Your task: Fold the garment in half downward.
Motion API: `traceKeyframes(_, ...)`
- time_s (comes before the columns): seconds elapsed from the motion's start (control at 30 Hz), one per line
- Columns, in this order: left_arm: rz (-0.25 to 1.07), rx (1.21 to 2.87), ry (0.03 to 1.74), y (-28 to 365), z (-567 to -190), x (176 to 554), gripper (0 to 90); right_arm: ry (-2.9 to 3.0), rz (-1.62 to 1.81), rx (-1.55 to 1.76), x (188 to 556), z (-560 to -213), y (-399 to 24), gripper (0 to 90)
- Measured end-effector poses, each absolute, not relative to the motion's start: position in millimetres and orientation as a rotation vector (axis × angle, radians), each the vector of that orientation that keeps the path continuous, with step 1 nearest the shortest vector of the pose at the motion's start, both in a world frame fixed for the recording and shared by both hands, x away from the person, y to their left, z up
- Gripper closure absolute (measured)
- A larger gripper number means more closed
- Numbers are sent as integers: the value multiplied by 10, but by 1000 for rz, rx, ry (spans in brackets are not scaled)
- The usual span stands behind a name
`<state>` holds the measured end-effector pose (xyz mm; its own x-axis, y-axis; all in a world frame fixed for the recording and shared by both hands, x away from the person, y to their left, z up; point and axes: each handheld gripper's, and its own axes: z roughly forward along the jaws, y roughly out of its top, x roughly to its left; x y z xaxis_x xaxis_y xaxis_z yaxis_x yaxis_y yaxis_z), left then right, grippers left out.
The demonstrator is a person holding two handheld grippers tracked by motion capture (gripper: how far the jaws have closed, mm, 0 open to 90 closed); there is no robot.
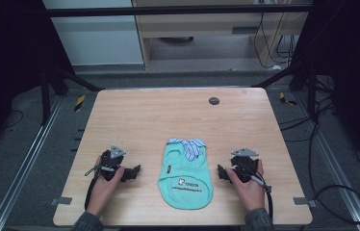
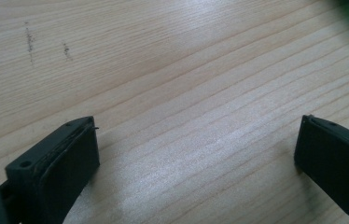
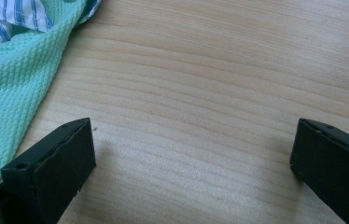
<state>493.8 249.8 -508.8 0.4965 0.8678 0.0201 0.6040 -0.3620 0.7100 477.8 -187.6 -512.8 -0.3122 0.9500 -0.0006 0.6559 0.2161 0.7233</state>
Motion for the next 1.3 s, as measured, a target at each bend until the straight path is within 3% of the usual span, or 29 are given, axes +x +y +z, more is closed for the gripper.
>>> traceKeyframes(0.3, 515, 2118, 1181, 2453, -5075, 4914, 13, 2043, 875, 1487, 4790, -5126, -1872, 16)
traceKeyframes(0.33, 491, 2130, 1161, 2429, -5040, 4914, 48, 2060, 891, 1470, 4784, -5103, -1875, 99)
traceKeyframes(0.47, 456, 2153, 1105, 2368, -4966, 4975, 119, 2139, 887, 1438, 4810, -5020, -1856, 230)
traceKeyframes(0.77, 388, 2255, 1005, 2097, -4740, 5308, 180, 2324, 901, 1299, 5040, -4730, -1704, 420)
traceKeyframes(0.9, 382, 2273, 966, 1942, -4643, 5405, 254, 2378, 894, 1250, 5154, -4656, -1610, 508)
traceKeyframes(1.13, 366, 2276, 930, 1742, -4547, 5578, 448, 2407, 902, 1190, 5304, -4626, -1468, 693)
traceKeyframes(1.3, 336, 2312, 922, 1613, -4525, 5662, 572, 2438, 893, 1174, 5385, -4606, -1376, 757)
